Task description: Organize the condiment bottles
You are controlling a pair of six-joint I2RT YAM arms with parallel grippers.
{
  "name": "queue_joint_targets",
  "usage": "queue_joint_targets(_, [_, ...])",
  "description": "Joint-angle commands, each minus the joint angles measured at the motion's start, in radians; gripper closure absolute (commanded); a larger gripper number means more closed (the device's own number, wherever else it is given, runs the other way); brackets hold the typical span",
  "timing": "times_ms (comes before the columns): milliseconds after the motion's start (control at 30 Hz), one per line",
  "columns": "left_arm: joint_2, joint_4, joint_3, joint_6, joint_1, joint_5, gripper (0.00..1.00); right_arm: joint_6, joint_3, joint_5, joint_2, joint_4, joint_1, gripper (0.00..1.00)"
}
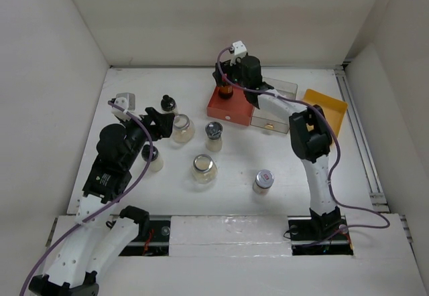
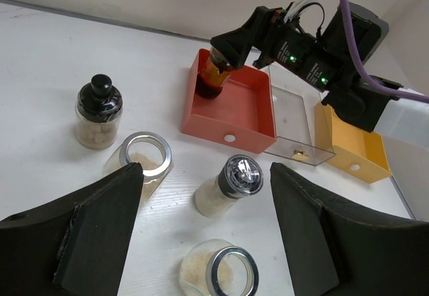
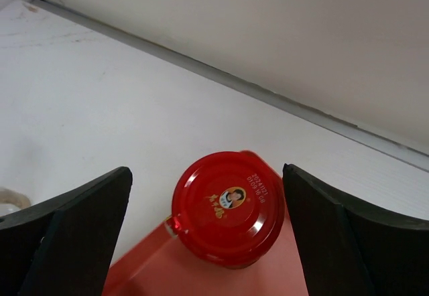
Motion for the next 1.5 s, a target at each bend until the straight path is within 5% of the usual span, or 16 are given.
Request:
queue_joint_targets(0, [-0.004,0.052,-0.001,0.012,0.005,0.015,0.27,-0.005,-0.025,0.006,-0.13,0.09,0.004,0.0])
queue_joint_targets(300, [-0.004,0.052,-0.001,0.012,0.005,-0.003,0.26,0.026,-0.426,0.008,-0.532,0.016,0.082,0.0])
queue_joint_targets(533, [-0.022,0.043,-0.001,0.001,0.005,-0.025,0.17,0.04,-0.652,0.022,-0.735,-0.313,0.278,0.0])
queue_joint_targets(800, [-0.022,0.043,-0.001,0.001,0.005,-0.002,0.14,0.006,-0.649,0.046,-0.68,-0.427,0.346,0.0])
queue_joint_targets(1233, [-0.022,0.043,-0.001,0.001,0.005,0.008,0.14,-0.012,-0.537,0.091,-0.523,-0.369,0.346,0.0])
queue_joint_targets(1467, [-0.022,0.043,-0.001,0.001,0.005,0.017,0.14,-0.003,-0.537,0.112,-0.502,-0.315,0.346,0.24])
